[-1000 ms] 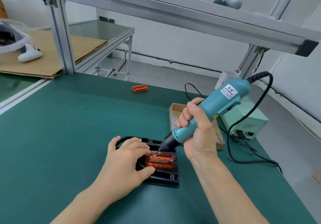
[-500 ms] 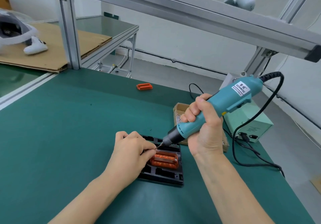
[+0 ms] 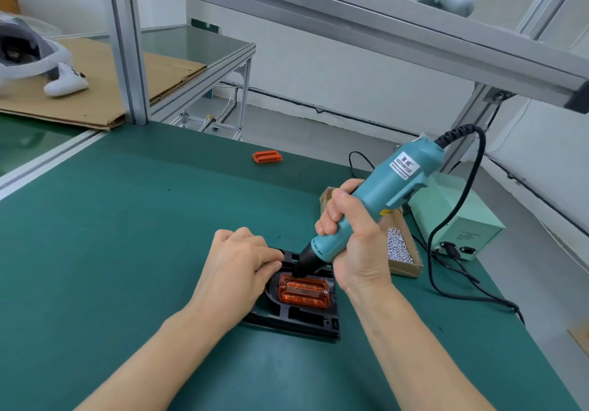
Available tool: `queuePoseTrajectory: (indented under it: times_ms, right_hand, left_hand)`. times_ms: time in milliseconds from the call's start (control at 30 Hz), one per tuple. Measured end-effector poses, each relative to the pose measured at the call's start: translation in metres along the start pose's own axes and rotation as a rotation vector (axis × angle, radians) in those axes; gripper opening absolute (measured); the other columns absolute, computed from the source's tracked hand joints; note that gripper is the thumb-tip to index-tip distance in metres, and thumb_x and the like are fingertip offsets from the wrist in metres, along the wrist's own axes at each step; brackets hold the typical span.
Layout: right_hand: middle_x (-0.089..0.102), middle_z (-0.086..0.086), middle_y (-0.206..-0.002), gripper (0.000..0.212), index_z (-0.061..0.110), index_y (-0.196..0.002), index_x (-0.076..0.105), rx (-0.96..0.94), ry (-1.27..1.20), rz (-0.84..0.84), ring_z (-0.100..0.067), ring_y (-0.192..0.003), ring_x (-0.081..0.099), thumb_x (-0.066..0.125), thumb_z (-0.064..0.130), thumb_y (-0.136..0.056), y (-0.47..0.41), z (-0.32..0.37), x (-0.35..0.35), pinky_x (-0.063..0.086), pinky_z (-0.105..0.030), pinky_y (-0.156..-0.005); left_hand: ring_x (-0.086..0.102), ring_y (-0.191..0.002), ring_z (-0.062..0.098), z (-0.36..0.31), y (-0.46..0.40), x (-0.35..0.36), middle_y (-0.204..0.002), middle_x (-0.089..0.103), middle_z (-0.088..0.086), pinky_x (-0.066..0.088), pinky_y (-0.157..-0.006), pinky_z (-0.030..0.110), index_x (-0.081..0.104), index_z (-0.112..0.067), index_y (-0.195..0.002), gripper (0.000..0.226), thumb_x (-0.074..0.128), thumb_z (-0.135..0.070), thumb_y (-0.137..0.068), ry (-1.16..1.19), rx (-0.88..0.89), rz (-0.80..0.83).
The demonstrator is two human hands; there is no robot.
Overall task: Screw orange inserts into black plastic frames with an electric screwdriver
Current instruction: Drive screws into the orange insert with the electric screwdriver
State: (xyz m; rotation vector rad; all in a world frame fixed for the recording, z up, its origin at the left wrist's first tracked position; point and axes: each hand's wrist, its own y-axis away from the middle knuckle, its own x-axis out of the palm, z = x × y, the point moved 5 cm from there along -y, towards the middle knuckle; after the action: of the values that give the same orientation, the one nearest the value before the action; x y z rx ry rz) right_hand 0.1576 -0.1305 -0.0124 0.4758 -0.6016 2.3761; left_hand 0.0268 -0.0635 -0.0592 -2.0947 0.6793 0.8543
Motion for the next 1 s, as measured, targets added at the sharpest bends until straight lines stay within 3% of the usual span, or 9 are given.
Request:
queuePoseTrajectory:
  times_ms: [167, 267, 367, 467, 600, 667, 800, 900, 1000]
  right_hand:
    - [0.040, 0.001, -0.056, 0.016, 0.019, -0.075, 0.051, 0.008, 0.011, 0.013, -0.012, -0.043, 0.038, 0.059, 0.005, -0.078, 0.001, -0.002, 0.002, 0.038, -0.023, -0.047]
    - [0.040, 0.001, -0.056, 0.020, 0.023, -0.071, 0.054, 0.007, 0.043, 0.038, -0.013, -0.043, 0.038, 0.059, 0.005, -0.078, 0.002, -0.003, 0.006, 0.038, -0.024, -0.047]
    - [0.041, 0.001, -0.055, 0.021, 0.026, -0.069, 0.057, -0.004, 0.076, 0.071, -0.013, -0.043, 0.038, 0.060, 0.007, -0.078, 0.002, -0.002, 0.010, 0.038, -0.025, -0.048]
    - [0.041, 0.000, -0.055, 0.019, 0.024, -0.071, 0.056, -0.037, 0.077, 0.071, -0.014, -0.043, 0.038, 0.060, 0.007, -0.078, 0.003, 0.001, 0.008, 0.039, -0.026, -0.048]
    - [0.041, 0.002, -0.053, 0.021, 0.024, -0.071, 0.057, -0.075, 0.026, -0.006, -0.013, -0.041, 0.040, 0.060, 0.005, -0.077, -0.001, 0.016, -0.008, 0.039, -0.025, -0.048]
    - [0.042, 0.002, -0.052, 0.021, 0.024, -0.070, 0.057, -0.115, 0.032, -0.045, -0.013, -0.042, 0.040, 0.060, 0.004, -0.077, -0.004, 0.026, -0.017, 0.039, -0.025, -0.047]
    - [0.042, 0.001, -0.054, 0.018, 0.020, -0.072, 0.055, -0.179, 0.066, -0.147, -0.014, -0.043, 0.041, 0.060, 0.004, -0.077, -0.008, 0.045, -0.036, 0.039, -0.025, -0.048]
    - [0.042, 0.000, -0.055, 0.017, 0.019, -0.073, 0.053, -0.221, 0.097, -0.204, -0.015, -0.043, 0.041, 0.060, 0.004, -0.077, -0.013, 0.058, -0.048, 0.038, -0.024, -0.048]
    - [0.042, 0.000, -0.054, 0.018, 0.020, -0.069, 0.053, -0.233, 0.160, -0.252, -0.016, -0.042, 0.040, 0.061, 0.005, -0.076, -0.016, 0.068, -0.059, 0.037, -0.024, -0.048]
  left_hand:
    - [0.051, -0.084, 0.014, -0.001, 0.001, 0.001, -0.076, 0.067, -0.010, 0.026, -0.080, 0.025, 0.076, -0.026, -0.096, 0.014, 0.065, -0.022, -0.088, 0.050, 0.017, 0.019]
    - [0.043, -0.078, 0.000, -0.002, 0.002, -0.001, -0.072, 0.062, -0.012, 0.027, -0.077, 0.013, 0.076, -0.027, -0.096, 0.015, 0.066, -0.020, -0.087, 0.123, 0.002, -0.019]
    - [0.044, -0.085, 0.014, -0.004, -0.003, -0.001, -0.082, 0.057, -0.006, 0.024, -0.067, 0.018, 0.073, -0.035, -0.102, 0.019, 0.059, -0.028, -0.092, 0.100, -0.064, 0.013]
    - [0.045, -0.088, 0.020, -0.011, -0.011, -0.002, -0.087, 0.057, -0.003, 0.023, -0.069, 0.021, 0.071, -0.036, -0.104, 0.020, 0.053, -0.033, -0.094, 0.013, -0.033, 0.053]
    - [0.052, -0.081, 0.016, -0.021, -0.004, -0.002, -0.074, 0.065, -0.007, 0.036, -0.079, 0.026, 0.072, -0.026, -0.084, 0.017, 0.058, -0.029, -0.093, -0.147, 0.154, 0.113]
    - [0.054, -0.068, 0.015, -0.022, 0.002, 0.001, -0.059, 0.062, -0.010, 0.045, -0.069, 0.029, 0.070, -0.024, -0.067, 0.014, 0.074, -0.023, -0.080, -0.224, 0.219, 0.163]
    - [0.052, -0.055, 0.013, -0.025, 0.007, 0.003, -0.049, 0.053, -0.014, 0.040, -0.060, 0.024, 0.067, -0.027, -0.055, 0.023, 0.088, -0.020, -0.062, -0.242, 0.270, 0.201]
    - [0.052, -0.053, 0.011, -0.028, 0.005, 0.004, -0.049, 0.053, -0.015, 0.046, -0.050, 0.024, 0.069, -0.031, -0.056, 0.023, 0.090, -0.024, -0.057, -0.223, 0.297, 0.228]
    - [0.051, -0.075, 0.010, -0.029, 0.002, 0.004, -0.073, 0.064, -0.013, 0.037, -0.070, 0.019, 0.073, -0.032, -0.082, 0.005, 0.069, -0.033, -0.084, -0.225, 0.285, 0.297]
